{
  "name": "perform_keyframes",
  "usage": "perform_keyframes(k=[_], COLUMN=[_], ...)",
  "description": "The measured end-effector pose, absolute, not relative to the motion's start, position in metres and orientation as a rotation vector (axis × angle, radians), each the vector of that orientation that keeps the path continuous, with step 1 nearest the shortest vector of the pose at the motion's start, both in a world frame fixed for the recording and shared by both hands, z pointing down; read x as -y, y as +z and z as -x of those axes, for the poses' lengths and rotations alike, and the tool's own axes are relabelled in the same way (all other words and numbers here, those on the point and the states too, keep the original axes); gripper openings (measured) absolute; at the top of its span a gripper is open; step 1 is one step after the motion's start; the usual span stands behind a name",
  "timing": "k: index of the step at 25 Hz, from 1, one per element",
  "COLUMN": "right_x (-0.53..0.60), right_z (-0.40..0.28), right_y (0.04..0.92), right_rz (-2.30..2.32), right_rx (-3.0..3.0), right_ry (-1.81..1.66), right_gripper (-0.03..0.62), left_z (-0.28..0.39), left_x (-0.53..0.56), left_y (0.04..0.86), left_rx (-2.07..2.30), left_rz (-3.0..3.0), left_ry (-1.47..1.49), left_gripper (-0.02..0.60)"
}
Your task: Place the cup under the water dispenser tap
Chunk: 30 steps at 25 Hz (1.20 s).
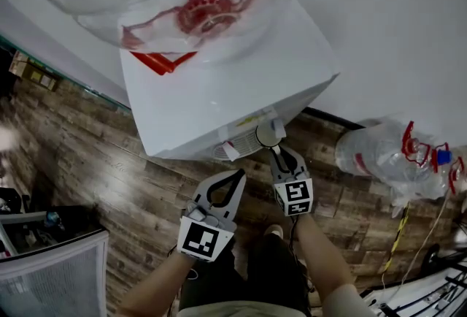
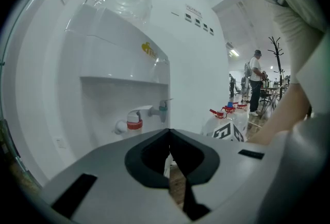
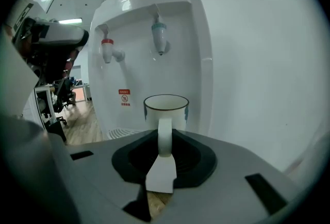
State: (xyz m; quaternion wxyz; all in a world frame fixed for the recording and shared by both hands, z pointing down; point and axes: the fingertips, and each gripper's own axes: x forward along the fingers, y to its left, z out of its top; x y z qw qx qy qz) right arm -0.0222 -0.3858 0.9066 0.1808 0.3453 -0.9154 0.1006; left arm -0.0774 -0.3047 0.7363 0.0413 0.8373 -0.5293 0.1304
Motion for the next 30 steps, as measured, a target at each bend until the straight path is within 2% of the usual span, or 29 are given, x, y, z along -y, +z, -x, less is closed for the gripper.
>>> perform_keyframes(k=[5,7,8,17,21,30], right_x=[0.385,0.385,0.384,0.381,0.376,0.359], right_z=[0.022,0.021,0.022,0.013,0.004,-0.019], right_y=[0.906,0.906,0.903,0.873,0.843,0.723], right_rz=[-0.963,-0.961,-0.96,-0.995,-1.005,-1.03], right_rx=[2.549,2.533,2.529,2.456,2.452,2.48], right_ry=[0.321,0.347,0.358,0.446,0.479,0.489], right_gripper=[0.084,0.169,0.19,0.207,0.201,0.083], left_z=[0.077,0.076,0.075,0.076,0.083,0.094], left_x=[0.303,0.302,0.301,0.291,0.291,0.284], left_y=[0.737,0.735,0.734,0.71,0.688,0.611], left_rx=[1.602,1.588,1.583,1.538,1.543,1.58], left_rz=[-2.545,-2.539,-2.536,-2.448,-2.422,-2.394], left_ry=[0.395,0.401,0.402,0.455,0.447,0.438], left_gripper=[0.006,0.006,0.006,0.006,0.006,0.006])
